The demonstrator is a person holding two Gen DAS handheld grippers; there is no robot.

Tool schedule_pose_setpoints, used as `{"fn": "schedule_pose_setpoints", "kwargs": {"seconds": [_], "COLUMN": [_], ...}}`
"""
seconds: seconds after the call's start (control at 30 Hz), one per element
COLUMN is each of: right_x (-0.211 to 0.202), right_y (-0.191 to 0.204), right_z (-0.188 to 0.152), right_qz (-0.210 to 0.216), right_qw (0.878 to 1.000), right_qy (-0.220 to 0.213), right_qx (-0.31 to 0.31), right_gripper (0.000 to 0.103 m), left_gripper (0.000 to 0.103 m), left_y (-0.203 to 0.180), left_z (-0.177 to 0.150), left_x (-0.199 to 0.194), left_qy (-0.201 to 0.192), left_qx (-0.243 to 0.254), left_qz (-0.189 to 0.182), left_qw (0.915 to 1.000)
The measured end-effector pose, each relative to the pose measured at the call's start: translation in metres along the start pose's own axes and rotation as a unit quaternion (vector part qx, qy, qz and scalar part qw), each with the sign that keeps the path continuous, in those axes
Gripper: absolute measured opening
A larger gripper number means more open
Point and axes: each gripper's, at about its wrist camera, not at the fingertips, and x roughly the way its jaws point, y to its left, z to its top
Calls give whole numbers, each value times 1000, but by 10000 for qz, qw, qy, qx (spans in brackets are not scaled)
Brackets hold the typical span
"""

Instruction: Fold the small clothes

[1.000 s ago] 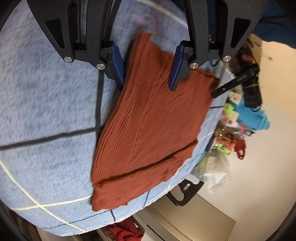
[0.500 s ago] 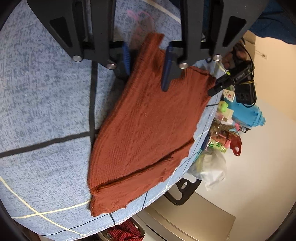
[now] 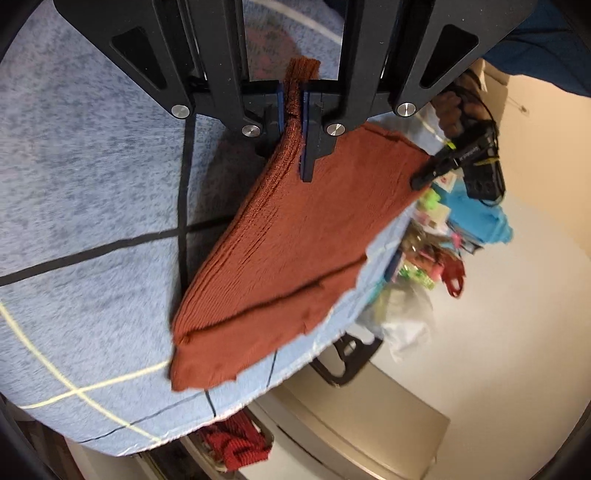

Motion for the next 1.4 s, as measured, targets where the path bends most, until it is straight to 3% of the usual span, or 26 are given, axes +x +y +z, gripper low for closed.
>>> {"fn": "schedule_pose_setpoints", "kwargs": {"seconds": [0.27,0.47,0.77,1.03,1.23,1.4], "right_x": [-17,-4,-3,35,77,116], "right_y": [9,-2,13,0,-32,-60], "right_z": [-2,9,63,145,195,217], "right_qz": [222,284,542,475,324,74], "right_qw": [9996,9995,9967,9964,9961,9952], "right_qy": [-189,-114,-556,-706,-592,-257], "right_qx": [-48,61,-214,7,570,945], "right_gripper": [6,6,6,6,6,8], "left_gripper": [7,7,7,7,7,7], "left_y": [-4,5,-2,20,46,68], "left_z": [3,11,61,136,176,190], "left_x": [-24,-2,8,42,94,139], "left_qy": [-201,-105,-541,-754,-485,-61], "left_qx": [-104,-238,33,-176,-454,-685], "left_qz": [-228,-303,-511,-220,195,511], "left_qw": [9995,9992,9972,9968,9976,9963]}}
